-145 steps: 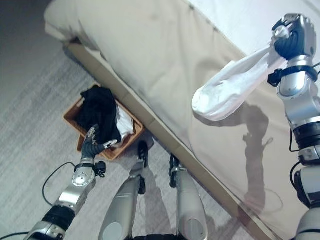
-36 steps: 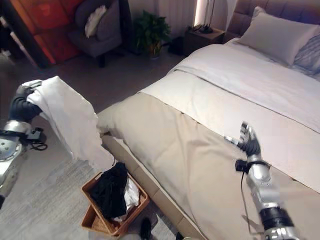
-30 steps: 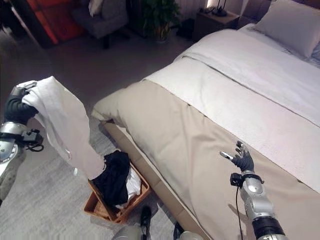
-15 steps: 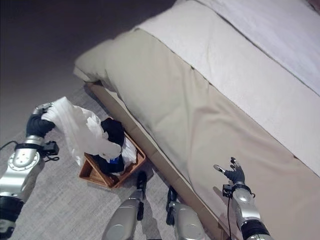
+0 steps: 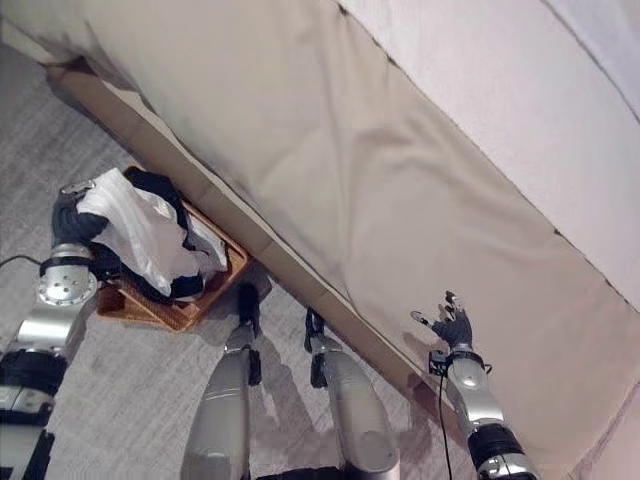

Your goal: Pick up clothes into the bucket

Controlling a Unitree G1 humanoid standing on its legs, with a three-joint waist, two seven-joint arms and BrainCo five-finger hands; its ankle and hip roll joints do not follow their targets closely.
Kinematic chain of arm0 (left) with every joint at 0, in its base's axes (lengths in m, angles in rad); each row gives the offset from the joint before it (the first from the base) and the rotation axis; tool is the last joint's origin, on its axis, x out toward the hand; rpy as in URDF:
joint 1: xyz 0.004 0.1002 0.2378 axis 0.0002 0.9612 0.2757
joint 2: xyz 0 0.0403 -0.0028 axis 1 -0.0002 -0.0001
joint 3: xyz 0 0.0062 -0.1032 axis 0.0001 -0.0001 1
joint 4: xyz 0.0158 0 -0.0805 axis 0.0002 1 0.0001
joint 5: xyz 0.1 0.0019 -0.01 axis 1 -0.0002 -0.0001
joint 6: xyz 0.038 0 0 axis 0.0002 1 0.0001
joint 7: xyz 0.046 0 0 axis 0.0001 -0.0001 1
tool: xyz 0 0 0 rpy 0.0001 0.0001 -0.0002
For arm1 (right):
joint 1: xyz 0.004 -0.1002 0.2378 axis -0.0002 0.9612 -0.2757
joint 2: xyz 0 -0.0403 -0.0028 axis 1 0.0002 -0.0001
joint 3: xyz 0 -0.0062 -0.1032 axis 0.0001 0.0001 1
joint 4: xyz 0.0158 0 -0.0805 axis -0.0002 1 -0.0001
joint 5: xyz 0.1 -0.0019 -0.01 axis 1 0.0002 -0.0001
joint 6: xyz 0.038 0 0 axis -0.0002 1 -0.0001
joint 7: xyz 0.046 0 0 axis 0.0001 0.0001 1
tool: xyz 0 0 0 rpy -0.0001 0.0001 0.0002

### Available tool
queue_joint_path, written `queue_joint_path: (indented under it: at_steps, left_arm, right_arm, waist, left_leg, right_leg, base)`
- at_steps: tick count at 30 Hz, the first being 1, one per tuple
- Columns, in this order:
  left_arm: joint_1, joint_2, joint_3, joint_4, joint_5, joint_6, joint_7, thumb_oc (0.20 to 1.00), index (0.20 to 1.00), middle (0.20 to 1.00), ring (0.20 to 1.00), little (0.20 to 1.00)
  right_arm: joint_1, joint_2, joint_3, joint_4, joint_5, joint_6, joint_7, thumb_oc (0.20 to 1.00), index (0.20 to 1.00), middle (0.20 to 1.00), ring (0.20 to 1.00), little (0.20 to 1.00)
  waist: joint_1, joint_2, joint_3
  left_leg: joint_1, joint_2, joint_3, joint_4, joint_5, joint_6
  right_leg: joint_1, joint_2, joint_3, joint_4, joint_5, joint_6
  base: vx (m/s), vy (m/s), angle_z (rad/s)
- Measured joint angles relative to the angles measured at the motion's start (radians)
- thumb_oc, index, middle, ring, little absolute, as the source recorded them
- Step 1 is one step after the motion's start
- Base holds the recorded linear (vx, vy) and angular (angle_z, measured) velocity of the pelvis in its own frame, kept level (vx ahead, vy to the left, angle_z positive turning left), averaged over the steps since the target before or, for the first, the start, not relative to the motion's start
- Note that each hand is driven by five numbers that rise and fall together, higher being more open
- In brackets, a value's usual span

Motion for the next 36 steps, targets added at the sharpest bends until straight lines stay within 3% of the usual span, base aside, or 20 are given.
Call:
queue_joint_path:
  at_steps: [1,2,3,11,19,22,26,33,36]
  left_arm:
    - [-0.016,-0.003,-0.016,0.016,0.004,0.000,0.007,0.200,0.200,0.200,0.200,0.200]
    - [-0.041,-0.011,-0.026,0.038,0.014,0.003,0.014,0.473,0.473,0.473,0.473,0.473]
    - [-0.056,-0.021,-0.025,0.053,0.015,0.006,0.021,1.000,1.000,1.000,1.000,1.000]
    - [-0.134,-0.030,-0.061,0.131,0.017,0.029,0.048,1.000,1.000,1.000,1.000,1.000]
    - [-0.127,-0.040,-0.058,0.252,0.019,0.072,0.058,1.000,1.000,1.000,1.000,1.000]
    - [-0.068,-0.078,-0.012,0.249,0.018,0.073,0.058,1.000,1.000,1.000,1.000,1.000]
    - [0.101,-0.203,0.076,0.241,0.008,0.067,0.049,1.000,1.000,1.000,1.000,1.000]
    - [0.272,-0.368,0.083,0.311,-0.043,0.054,-0.011,1.000,1.000,1.000,1.000,1.000]
    - [0.339,-0.400,0.047,0.315,-0.041,0.048,-0.071,1.000,1.000,1.000,1.000,1.000]
  right_arm:
    - [-0.003,-0.003,0.000,-0.004,0.003,-0.006,-0.003,1.000,1.000,1.000,1.000,1.000]
    - [-0.010,-0.010,0.000,-0.017,0.003,-0.013,-0.005,1.000,1.000,1.000,1.000,1.000]
    - [-0.023,-0.010,0.000,-0.019,0.004,-0.016,-0.011,1.000,1.000,1.000,1.000,1.000]
    - [-0.045,-0.018,0.030,-0.017,0.020,-0.030,-0.048,1.000,1.000,1.000,1.000,1.000]
    - [-0.054,-0.019,0.033,-0.011,0.019,-0.030,-0.064,1.000,1.000,1.000,1.000,1.000]
    - [-0.058,-0.017,0.033,-0.012,0.019,-0.029,-0.065,1.000,1.000,1.000,1.000,1.000]
    - [-0.060,-0.001,0.035,0.004,0.019,-0.028,-0.068,1.000,1.000,1.000,1.000,1.000]
    - [-0.053,0.022,0.033,0.113,0.018,-0.018,-0.063,1.000,1.000,1.000,1.000,1.000]
    - [-0.034,0.029,0.028,0.126,0.019,-0.018,-0.043,1.000,1.000,1.000,1.000,1.000]
  waist:
    - [-0.011,0.000,0.000]
    - [-0.016,0.000,0.000]
    - [-0.025,0.000,0.000]
    - [-0.066,-0.001,-0.001]
    - [-0.071,-0.001,-0.001]
    - [-0.065,-0.001,-0.001]
    - [-0.056,0.001,0.000]
    - [0.022,0.011,0.004]
    - [0.044,0.041,0.000]
  left_leg:
    - [-0.019,0.000,-0.003,0.004,0.001,0.001]
    - [-0.054,0.002,-0.003,0.011,0.002,0.003]
    - [-0.083,0.002,-0.003,0.012,0.004,0.005]
    - [-0.182,0.004,-0.004,0.043,0.007,0.006]
    - [-0.185,0.006,-0.002,0.044,0.007,0.006]
    - [-0.176,0.006,0.002,0.044,0.007,0.006]
    - [-0.092,-0.002,0.027,0.005,0.015,0.015]
    - [0.109,-0.019,0.045,-0.073,0.018,0.013]
    - [0.217,-0.028,0.043,-0.115,0.012,0.004]
  right_leg:
    - [-0.019,0.000,-0.001,0.006,0.000,0.000]
    - [-0.056,0.001,-0.001,0.017,0.000,-0.001]
    - [-0.088,0.001,-0.001,0.022,0.002,-0.002]
    - [-0.166,0.008,0.007,0.000,0.028,-0.004]
    - [-0.171,0.009,0.010,0.000,0.031,-0.004]
    - [-0.164,0.009,0.013,0.002,0.031,-0.004]
    - [-0.114,-0.004,0.028,0.016,0.026,-0.007]
    - [0.026,-0.025,0.036,0.056,-0.031,-0.016]
    - [0.114,-0.034,0.032,0.064,-0.056,-0.015]
  base:
    - [-0.04,0.041,0.00]
    - [0.06,0.028,-0.01]
    - [-0.02,0.031,-0.03]
    - [0.02,0.014,-0.04]
    - [0.00,0.000,0.00]
    - [0.00,-0.003,-0.01]
    - [-0.06,-0.011,-0.06]
    - [0.06,-0.046,0.04]
    - [0.10,-0.024,0.11]
